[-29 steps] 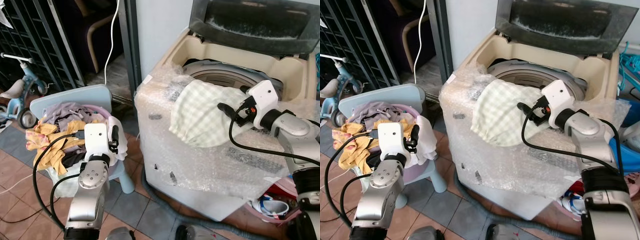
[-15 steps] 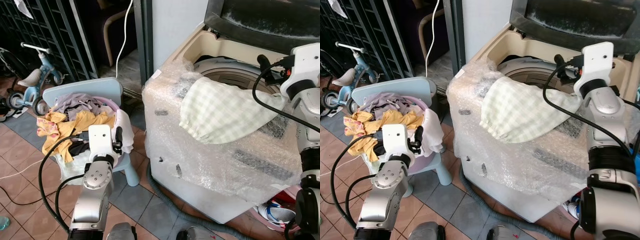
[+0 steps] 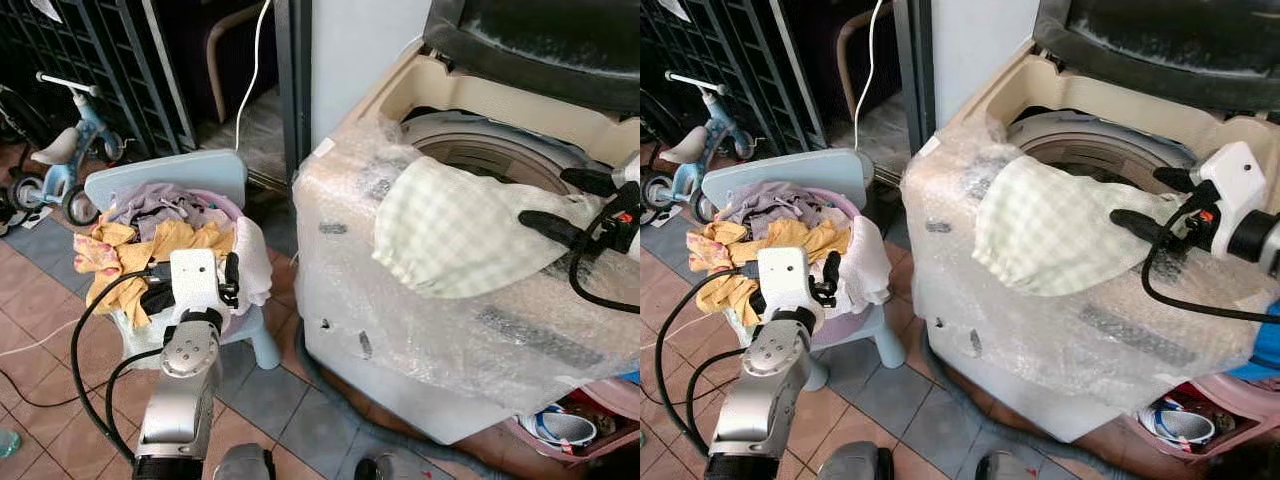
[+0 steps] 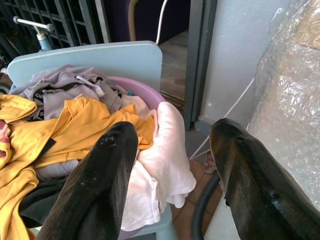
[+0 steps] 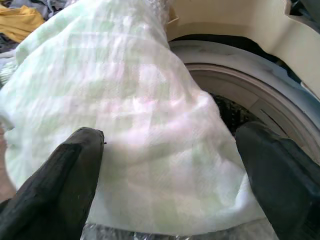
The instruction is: Clothes washing
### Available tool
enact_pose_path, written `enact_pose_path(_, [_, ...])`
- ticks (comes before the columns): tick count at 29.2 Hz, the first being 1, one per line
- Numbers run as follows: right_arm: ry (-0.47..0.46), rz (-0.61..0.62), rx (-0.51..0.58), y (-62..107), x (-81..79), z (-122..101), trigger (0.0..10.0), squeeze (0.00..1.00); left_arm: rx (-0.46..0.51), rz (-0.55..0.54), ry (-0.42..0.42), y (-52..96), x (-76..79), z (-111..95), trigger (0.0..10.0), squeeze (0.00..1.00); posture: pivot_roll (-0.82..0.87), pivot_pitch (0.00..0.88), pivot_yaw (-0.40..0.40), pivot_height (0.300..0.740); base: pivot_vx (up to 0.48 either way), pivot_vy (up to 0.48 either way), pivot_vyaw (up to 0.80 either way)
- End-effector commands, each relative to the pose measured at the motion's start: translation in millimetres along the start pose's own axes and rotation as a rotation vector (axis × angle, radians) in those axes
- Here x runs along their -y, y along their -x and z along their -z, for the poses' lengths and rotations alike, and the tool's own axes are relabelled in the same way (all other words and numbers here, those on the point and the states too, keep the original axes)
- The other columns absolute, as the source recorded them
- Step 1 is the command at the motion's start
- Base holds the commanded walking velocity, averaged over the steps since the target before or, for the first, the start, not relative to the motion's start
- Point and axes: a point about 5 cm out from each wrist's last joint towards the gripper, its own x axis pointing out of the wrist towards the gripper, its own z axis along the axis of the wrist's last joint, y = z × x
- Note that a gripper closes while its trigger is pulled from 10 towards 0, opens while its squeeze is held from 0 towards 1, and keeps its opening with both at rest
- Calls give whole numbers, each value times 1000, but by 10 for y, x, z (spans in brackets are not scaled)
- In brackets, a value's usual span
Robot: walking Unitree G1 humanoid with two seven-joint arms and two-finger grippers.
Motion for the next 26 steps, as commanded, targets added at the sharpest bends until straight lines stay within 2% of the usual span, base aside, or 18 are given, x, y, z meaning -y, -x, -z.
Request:
enact_pose_path(1, [-13,-88,8,62,-54,-44,10000,0,-3,-6,-6,-11,-20,7,10000,0,-30,45,33,740,0,0,0])
enact_pose_path(5, [-55,-168,-28,133,-166,31,10000,0,0,-3,-7,-24,-20,3,10000,0,-39,43,35,740,0,0,0])
enact_pose_path(6, [-64,-237,-84,188,-269,99,10000,0,2,-2,-7,-29,-18,-1,10000,0,-41,41,35,740,0,0,0])
enact_pose_path(7, [-64,-258,-107,205,-303,126,10000,0,2,-1,-7,-31,-17,-2,10000,0,-42,41,35,740,0,0,0])
enact_pose_path(14, [-90,-282,-141,275,-388,196,10000,0,3,0,-7,-39,-15,-2,10000,0,-52,39,39,740,0,0,0])
enact_pose_path(19, [-114,-362,-134,196,-547,220,10000,0,2,7,-8,-44,-7,-3,10000,0,-52,37,41,740,0,0,0])
enact_pose_path(20, [-127,-392,-120,128,-633,212,10000,0,3,9,-8,-45,0,-3,10000,0,-45,35,40,740,0,0,0])
enact_pose_path(22, [-135,-425,-113,86,-703,207,10000,0,4,8,-8,-43,2,-3,10000,0,-42,36,40,740,0,0,0])
enact_pose_path(26, [-140,-453,-121,68,-754,210,10000,0,3,2,-7,-32,-12,-1,10000,0,-42,37,36,740,0,0,0])
